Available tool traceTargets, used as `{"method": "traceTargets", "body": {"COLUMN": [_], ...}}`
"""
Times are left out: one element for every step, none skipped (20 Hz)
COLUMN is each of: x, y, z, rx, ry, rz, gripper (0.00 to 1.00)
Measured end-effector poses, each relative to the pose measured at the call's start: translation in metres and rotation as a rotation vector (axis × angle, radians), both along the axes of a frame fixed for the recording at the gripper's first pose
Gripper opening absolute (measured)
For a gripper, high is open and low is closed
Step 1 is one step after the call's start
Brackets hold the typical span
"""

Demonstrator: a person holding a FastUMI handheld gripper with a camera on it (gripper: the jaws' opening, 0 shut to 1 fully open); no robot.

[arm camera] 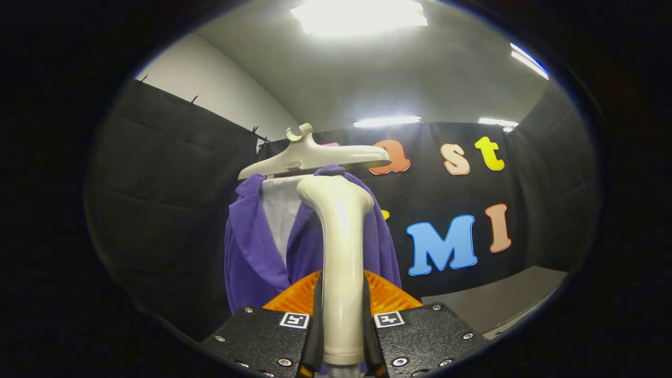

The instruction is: Iron the clothes twice with a garment steamer, once on the left side and once on the right side.

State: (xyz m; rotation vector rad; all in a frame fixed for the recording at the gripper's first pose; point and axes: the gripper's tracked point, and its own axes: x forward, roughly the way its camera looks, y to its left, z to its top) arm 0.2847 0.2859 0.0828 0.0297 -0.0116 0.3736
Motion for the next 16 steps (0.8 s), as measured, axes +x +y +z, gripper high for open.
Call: {"method": "traceTargets", "body": {"x": [-0.002,-0.004,-0.006,-0.008,-0.011,-0.013,-0.016,-0.019,-0.022,-0.025,-0.028,-0.030,-0.032,-0.034,-0.036,-0.038], "y": [0.001,0.001,0.001,0.001,0.003,0.004,0.004,0.003,0.005,0.005,0.005,0.004,0.003,0.002,0.002,-0.001], "z": [-0.009,-0.019,-0.028,-0.037,-0.048,-0.058,-0.069,-0.077,-0.085,-0.093,-0.099,-0.103,-0.108,-0.114,-0.121,-0.126], "rx": [-0.011,-0.020,-0.027,-0.034,-0.042,-0.055,-0.075,-0.089,-0.096,-0.097,-0.099,-0.103,-0.108,-0.110,-0.108,-0.108], "ry": [0.012,0.025,0.036,0.045,0.056,0.067,0.078,0.083,0.093,0.107,0.116,0.121,0.127,0.137,0.150,0.162], "rz": [0.005,0.010,0.012,0.015,0.022,0.026,0.029,0.031,0.035,0.040,0.041,0.038,0.034,0.033,0.031,0.028], "gripper": [0.30,0.30,0.30,0.30,0.31,0.31,0.31,0.31,0.31,0.31,0.31,0.31,0.31,0.31,0.31,0.31]}}
